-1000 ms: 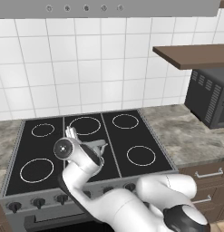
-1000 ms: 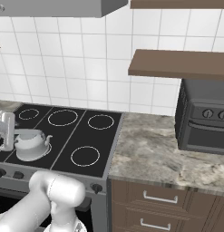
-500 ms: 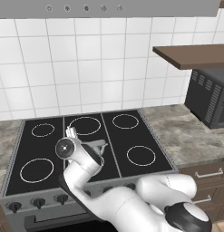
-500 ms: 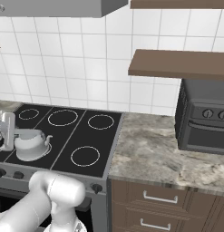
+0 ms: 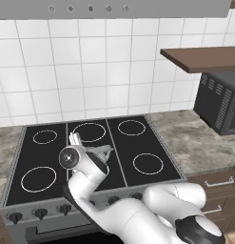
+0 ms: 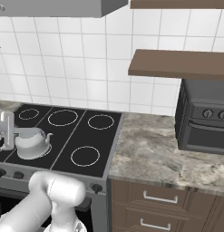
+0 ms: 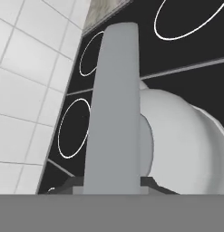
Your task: The kettle is done boiling. Turn off the stove, then wait for 300 timesteps before moving the kettle to the dining table.
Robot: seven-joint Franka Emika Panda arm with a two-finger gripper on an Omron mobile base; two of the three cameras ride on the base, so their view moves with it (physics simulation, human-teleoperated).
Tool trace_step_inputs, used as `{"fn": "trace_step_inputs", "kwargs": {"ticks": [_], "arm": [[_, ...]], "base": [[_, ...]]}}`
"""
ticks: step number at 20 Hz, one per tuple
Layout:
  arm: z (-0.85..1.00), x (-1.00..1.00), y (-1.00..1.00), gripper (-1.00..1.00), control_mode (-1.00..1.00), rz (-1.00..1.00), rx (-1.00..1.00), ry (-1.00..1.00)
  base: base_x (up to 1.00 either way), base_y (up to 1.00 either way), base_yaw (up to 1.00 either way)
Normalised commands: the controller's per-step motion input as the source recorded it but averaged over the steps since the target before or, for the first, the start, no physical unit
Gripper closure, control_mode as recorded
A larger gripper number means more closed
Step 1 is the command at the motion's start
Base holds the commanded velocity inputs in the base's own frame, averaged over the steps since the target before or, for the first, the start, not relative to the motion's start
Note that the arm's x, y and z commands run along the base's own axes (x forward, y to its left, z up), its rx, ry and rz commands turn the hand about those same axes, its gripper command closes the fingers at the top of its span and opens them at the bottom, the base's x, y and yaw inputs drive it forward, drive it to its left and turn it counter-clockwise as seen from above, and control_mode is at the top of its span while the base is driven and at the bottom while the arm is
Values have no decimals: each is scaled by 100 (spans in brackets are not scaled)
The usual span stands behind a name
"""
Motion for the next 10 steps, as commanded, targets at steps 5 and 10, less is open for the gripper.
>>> {"fn": "trace_step_inputs", "kwargs": {"ticks": [5, 10], "arm": [[34, -19, 0, 100, -100, 0, 0, -16], [46, -14, -4, 100, -100, -2, 0, -9]], "base": [[0, 0, 0], [0, 0, 0]]}}
